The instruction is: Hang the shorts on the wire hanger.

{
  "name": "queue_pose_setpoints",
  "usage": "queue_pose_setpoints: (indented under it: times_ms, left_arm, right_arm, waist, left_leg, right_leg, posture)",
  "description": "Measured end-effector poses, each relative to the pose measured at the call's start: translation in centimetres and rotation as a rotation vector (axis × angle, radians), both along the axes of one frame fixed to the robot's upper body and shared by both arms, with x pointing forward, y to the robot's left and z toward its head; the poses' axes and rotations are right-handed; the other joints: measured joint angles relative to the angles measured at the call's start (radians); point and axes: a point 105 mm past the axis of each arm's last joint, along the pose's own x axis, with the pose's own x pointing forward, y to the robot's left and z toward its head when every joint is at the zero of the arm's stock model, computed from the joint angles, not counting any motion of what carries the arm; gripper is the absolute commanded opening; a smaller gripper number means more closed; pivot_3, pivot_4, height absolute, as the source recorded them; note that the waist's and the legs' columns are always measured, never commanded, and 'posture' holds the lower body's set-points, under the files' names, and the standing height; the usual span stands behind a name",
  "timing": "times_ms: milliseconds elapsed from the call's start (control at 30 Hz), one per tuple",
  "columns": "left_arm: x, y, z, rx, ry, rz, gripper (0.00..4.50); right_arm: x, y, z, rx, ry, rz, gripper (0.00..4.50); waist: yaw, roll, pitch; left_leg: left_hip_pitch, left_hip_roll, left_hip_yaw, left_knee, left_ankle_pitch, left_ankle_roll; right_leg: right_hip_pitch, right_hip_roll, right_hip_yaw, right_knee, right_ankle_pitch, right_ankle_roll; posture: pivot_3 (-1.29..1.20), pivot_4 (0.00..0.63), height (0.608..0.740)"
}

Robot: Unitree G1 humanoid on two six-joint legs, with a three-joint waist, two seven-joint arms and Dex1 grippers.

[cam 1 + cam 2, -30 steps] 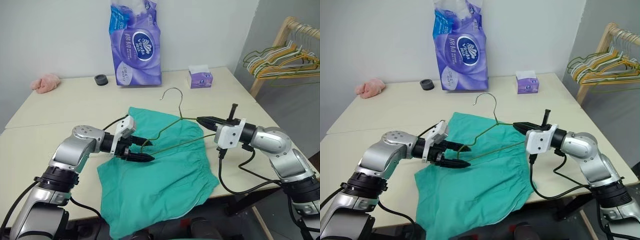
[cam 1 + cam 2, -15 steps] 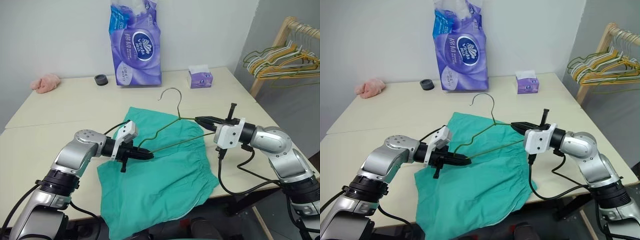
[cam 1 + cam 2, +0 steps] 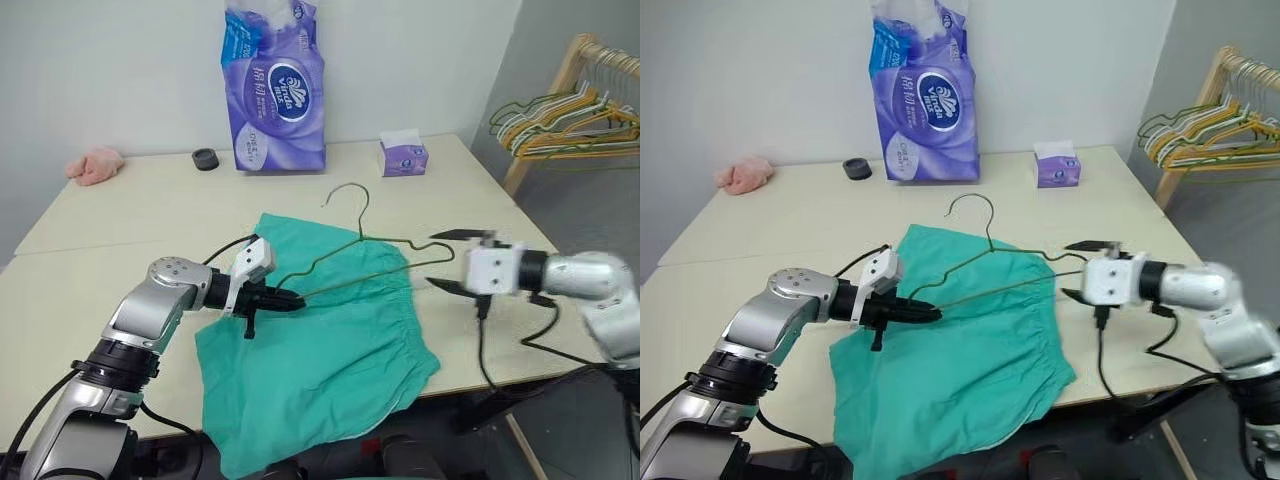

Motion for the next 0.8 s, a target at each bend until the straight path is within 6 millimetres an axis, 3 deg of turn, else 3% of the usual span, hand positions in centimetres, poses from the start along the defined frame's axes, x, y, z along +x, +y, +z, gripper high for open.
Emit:
queue_pose_setpoints:
  times_ms: [100,200,333,467,600,700,800]
  left_arm:
    - [-0.1,0.6,-0.2,0.04,-0.033,-0.008,0.0]
    - [-0.3,0.5,0.0,0.054,-0.058,-0.029,0.0]
    - [-0.6,0.1,0.1,0.095,-0.098,-0.07,0.0]
    - [-0.9,-0.8,0.6,0.107,-0.124,-0.124,0.0]
    - [-1.0,-0.9,0.6,0.111,-0.126,-0.127,0.0]
    - [-1.1,-1.1,0.7,0.114,-0.134,-0.137,0.0]
    - [-1.1,-1.1,0.7,0.116,-0.135,-0.14,0.0]
  right_arm:
    - [-0.4,-1.1,-0.1,0.051,0.127,-0.089,4.28]
    - [-0.8,-0.7,-0.2,0.087,0.202,-0.108,4.28]
    - [-1.2,1.6,-0.6,0.09,0.295,-0.07,4.28]
    - [-1.3,4.4,-2.4,0.056,0.363,-0.005,4.28]
    - [-1.1,5.0,-2.8,0.003,0.381,0.008,4.28]
    - [-0.8,5.3,-3.0,-0.014,0.388,0.007,3.72]
    - [-1.0,5.2,-3.5,-0.029,0.423,0.012,2.7]
  waist:
    - [-0.002,0.001,0.0]
    - [-0.004,0.001,0.001]
    - [-0.006,0.002,0.001]
    - [-0.005,0.002,0.001]
    - [-0.004,0.002,0.001]
    - [-0.004,0.002,0.001]
    - [-0.004,0.002,0.001]
  left_leg:
    - [0.0,0.001,0.0,0.0,0.0,0.0]
    - [0.0,0.001,0.0,0.0,0.0,0.0]
    - [0.0,0.001,0.0,0.0,0.0,0.0]
    - [-0.001,0.001,0.0,0.0,0.0,0.0]
    - [-0.001,0.001,0.0,0.0,0.0,0.0]
    - [-0.001,0.001,0.0,0.0,0.0,0.0]
    - [-0.001,0.001,0.0,0.0,0.0,0.0]
  right_leg:
    - [0.0,0.0,0.0,0.0,0.0,0.0]
    - [0.0,0.0,0.0,0.0,0.0,0.0]
    - [0.0,0.0,0.0,0.0,0.0,0.0]
    - [-0.001,-0.001,0.0,0.0,0.0,0.0]
    - [-0.001,-0.001,0.0,0.0,0.0,0.0]
    - [-0.001,-0.001,-0.001,0.0,0.0,0.0]
    - [-0.001,-0.001,0.0,0.0,0.0,0.0]
  posture:
    - [-0.2,0.039,0.74]
    - [-0.21,0.035,0.74]
    - [-0.2,0.029,0.74]
    - [-0.2,0.026,0.74]
    - [-0.19,0.024,0.74]
    - [-0.19,0.023,0.74]
    - [-0.19,0.022,0.74]
